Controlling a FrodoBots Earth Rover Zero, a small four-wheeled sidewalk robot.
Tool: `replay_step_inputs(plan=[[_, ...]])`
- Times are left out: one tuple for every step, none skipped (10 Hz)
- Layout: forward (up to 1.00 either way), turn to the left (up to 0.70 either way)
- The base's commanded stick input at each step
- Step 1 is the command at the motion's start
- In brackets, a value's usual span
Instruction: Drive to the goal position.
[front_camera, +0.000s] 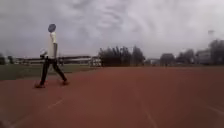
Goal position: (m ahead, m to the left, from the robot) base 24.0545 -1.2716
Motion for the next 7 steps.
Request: replay_step_inputs(plan=[[0.5,0.0],[0.5,0.0],[0.5,0.0],[0.5,0.0],[0.5,0.0],[0.5,0.0],[0.5,0.0]])
